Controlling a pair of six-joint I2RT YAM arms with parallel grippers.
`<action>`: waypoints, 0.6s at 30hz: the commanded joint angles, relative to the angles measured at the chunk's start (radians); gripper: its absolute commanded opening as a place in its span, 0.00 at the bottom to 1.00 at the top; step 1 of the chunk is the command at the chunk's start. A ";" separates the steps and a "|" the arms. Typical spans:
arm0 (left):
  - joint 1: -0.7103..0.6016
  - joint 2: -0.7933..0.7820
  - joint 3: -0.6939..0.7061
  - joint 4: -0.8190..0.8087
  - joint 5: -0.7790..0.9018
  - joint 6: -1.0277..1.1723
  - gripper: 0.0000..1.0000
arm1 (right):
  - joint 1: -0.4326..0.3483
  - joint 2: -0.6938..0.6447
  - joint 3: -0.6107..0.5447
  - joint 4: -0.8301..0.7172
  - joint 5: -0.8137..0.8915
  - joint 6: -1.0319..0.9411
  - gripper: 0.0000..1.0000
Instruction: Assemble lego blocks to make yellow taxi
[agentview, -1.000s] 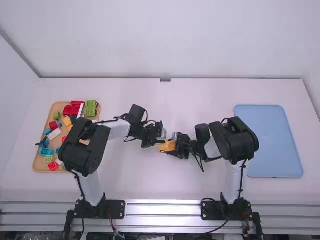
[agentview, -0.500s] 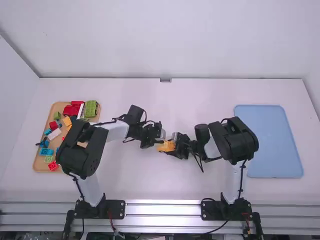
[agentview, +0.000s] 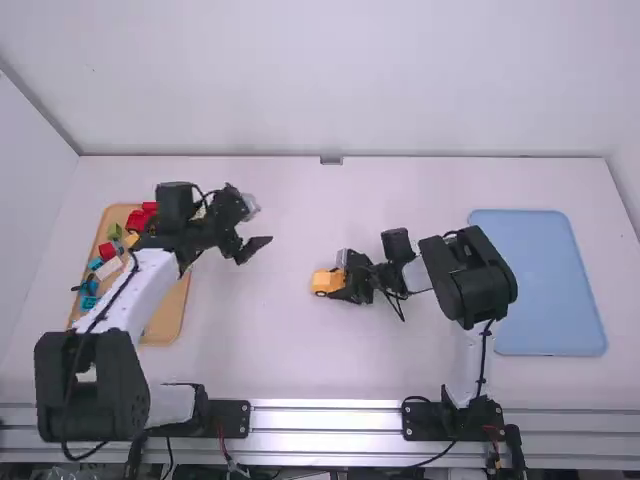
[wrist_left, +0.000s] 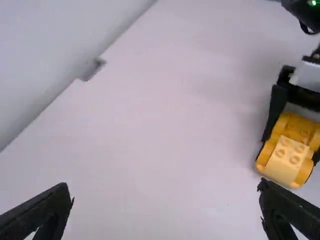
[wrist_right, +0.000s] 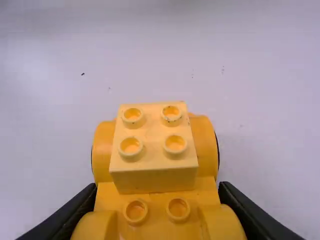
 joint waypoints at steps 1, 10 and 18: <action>0.033 -0.033 0.005 -0.024 0.001 -0.111 0.99 | 0.014 0.015 0.035 -0.030 -0.021 -0.090 0.52; 0.038 -0.038 0.005 -0.033 0.001 -0.129 0.99 | 0.063 0.015 0.037 -0.032 0.079 -0.069 0.66; 0.038 -0.038 0.005 -0.033 -0.003 -0.130 0.99 | 0.037 -0.082 0.037 -0.158 0.169 -0.014 0.98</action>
